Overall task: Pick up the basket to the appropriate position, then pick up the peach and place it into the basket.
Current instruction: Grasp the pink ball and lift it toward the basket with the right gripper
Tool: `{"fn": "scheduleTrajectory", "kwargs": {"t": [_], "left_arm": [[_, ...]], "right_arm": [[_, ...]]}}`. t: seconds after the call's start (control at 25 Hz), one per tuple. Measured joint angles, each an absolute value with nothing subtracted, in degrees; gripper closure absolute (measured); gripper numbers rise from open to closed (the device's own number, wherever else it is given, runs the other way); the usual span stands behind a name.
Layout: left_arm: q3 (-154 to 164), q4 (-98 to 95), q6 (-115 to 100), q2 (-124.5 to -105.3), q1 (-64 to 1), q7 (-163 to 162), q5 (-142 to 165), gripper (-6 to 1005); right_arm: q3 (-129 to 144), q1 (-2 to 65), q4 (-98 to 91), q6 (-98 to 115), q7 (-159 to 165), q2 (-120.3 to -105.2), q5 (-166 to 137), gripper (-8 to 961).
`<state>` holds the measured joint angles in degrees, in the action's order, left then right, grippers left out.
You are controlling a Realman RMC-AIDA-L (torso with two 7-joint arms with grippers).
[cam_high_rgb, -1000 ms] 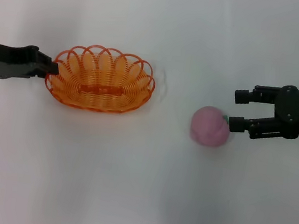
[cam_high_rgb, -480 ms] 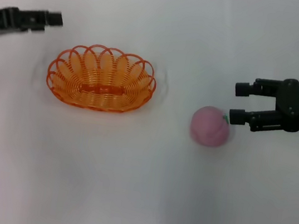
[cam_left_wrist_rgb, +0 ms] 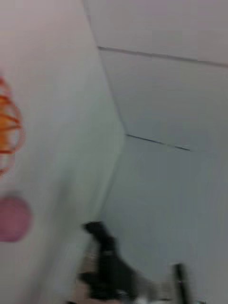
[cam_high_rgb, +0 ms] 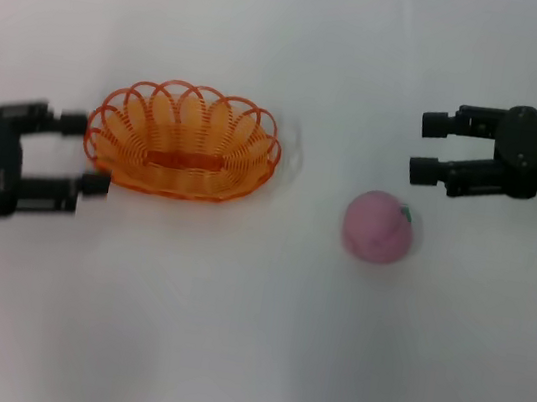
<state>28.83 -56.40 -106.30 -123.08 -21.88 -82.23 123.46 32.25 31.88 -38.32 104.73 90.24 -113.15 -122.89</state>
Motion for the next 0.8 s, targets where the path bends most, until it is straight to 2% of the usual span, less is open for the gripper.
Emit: {"fn": "scheduleTrajectory", "kwargs": {"t": [0.2, 0.52, 0.64, 0.8], "left_arm": [[28.84, -56.92, -104.68, -123.73, -20.01, -80.33, 127.37, 205], [28.81, -56.53, -104.50, -123.82, -19.20, -80.31, 128.34, 211], [28.75, -56.45, -104.74, -123.83, -19.25, -80.76, 128.51, 212], [29.00, -56.42, -105.18, -123.84, -19.44, -82.00, 128.51, 213]], "right_arm": [[32.66, 32.39, -43.68, 104.95, 94.70, -113.97, -122.97, 38], [37.99, 38.26, -58.37, 109.46, 109.77, -113.56, -123.53, 39], [42.01, 41.55, -66.06, 110.91, 116.75, -114.33, -126.25, 39], [48.60, 45.99, -71.18, 111.30, 121.66, -116.40, -136.27, 39]]}}
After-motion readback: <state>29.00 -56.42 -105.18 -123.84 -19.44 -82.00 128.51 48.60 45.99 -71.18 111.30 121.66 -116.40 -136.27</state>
